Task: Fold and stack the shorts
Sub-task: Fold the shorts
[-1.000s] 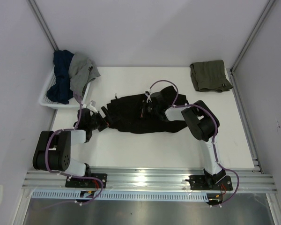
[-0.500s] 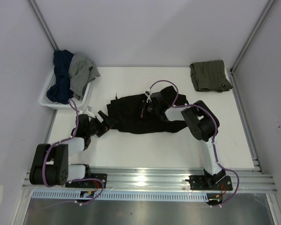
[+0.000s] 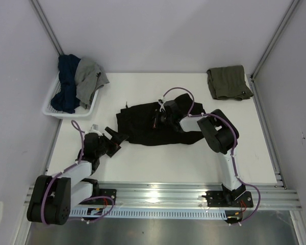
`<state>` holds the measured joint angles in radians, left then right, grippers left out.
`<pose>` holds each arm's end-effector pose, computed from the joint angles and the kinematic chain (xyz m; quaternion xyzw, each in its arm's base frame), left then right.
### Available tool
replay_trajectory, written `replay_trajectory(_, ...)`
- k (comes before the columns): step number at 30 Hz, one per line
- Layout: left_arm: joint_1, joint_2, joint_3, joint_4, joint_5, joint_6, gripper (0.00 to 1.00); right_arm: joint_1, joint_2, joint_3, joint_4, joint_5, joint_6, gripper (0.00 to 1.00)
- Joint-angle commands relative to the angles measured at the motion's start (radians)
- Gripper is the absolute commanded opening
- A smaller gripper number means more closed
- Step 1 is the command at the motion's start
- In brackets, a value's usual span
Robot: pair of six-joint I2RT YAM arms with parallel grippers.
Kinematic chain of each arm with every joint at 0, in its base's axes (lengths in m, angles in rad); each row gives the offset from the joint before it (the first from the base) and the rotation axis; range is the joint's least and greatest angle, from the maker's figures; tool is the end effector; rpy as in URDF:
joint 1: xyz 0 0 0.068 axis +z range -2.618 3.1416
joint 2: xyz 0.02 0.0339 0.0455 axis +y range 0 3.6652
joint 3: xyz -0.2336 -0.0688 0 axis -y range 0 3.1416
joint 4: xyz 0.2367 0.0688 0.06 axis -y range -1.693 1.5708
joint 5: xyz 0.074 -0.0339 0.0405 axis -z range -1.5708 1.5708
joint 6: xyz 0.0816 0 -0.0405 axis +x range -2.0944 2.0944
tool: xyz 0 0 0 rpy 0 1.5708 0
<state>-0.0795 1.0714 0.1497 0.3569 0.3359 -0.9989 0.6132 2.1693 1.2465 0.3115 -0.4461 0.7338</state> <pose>0.2237 -0.0448 0.0854 -0.3110 0.8099 -0.3697 0.3326 0.3585 0.2954 0.0693 -0.0498 0.8697 0.4341 0.2294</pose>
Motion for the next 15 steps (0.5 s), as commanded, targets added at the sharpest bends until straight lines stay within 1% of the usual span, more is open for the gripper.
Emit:
replay_trajectory(1, -0.037, 0.012, -0.035, -0.032, -0.083, -0.127, 0.99, -0.004, 0.017, 0.004, -0.046, 0.043, -0.011, 0.00)
replay_trajectory(2, -0.048, 0.021, -0.038, 0.003, -0.087, -0.141, 0.99, -0.004, 0.015, 0.002, -0.045, 0.041, -0.010, 0.00)
replay_trajectory(5, -0.078, 0.076, -0.021, 0.036, -0.095, -0.193, 0.99, -0.004, 0.011, 0.001, -0.038, 0.043, -0.005, 0.00)
replay_trajectory(8, -0.117, 0.126, -0.024, 0.098, -0.138, -0.254, 0.99, -0.004, 0.003, -0.004, -0.029, 0.041, -0.002, 0.00)
replay_trajectory(10, -0.132, 0.154, -0.033, 0.122, -0.192, -0.303, 0.99, -0.004, 0.000, -0.007, -0.023, 0.041, 0.004, 0.00)
replay_trajectory(14, -0.140, 0.254, -0.056, 0.278, -0.224, -0.366, 0.99, -0.004, -0.008, -0.013, -0.015, 0.035, 0.007, 0.00)
replay_trajectory(15, -0.140, 0.284, -0.058, 0.287, -0.236, -0.369, 0.99, -0.004, -0.009, -0.015, -0.014, 0.034, 0.009, 0.00)
